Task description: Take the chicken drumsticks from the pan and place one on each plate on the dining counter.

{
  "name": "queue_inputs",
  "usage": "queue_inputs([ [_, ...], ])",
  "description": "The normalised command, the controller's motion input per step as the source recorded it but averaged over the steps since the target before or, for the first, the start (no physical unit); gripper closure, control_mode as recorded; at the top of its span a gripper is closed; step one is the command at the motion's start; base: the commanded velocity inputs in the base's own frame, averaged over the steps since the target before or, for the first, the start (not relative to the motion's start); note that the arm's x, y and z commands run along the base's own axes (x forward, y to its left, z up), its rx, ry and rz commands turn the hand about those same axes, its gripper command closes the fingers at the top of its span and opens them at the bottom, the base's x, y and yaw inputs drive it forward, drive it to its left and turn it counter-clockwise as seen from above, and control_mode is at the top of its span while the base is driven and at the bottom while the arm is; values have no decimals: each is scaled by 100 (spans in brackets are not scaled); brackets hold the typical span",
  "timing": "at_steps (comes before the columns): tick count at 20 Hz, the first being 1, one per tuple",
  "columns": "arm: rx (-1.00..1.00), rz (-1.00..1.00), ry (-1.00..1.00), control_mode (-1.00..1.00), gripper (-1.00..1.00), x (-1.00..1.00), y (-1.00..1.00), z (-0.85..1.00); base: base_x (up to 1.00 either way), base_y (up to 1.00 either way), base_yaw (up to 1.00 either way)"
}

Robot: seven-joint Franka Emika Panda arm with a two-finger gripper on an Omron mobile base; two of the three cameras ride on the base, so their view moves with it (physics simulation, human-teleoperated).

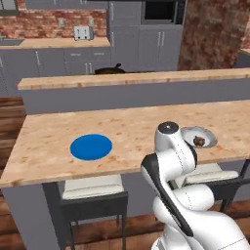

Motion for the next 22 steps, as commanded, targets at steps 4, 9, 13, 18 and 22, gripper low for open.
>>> queue_inputs([
  [4,0,0,0,100,-100,0,0,0,8,100,2],
  [9,0,0,0,100,-100,0,0,0,20,100,-14],
  [13,0,0,0,100,-100,0,0,0,24,100,-26],
  [18,0,0,0,100,-100,0,0,0,42,100,-34],
  [22,0,0,0,100,-100,0,0,0,42,100,-51],
])
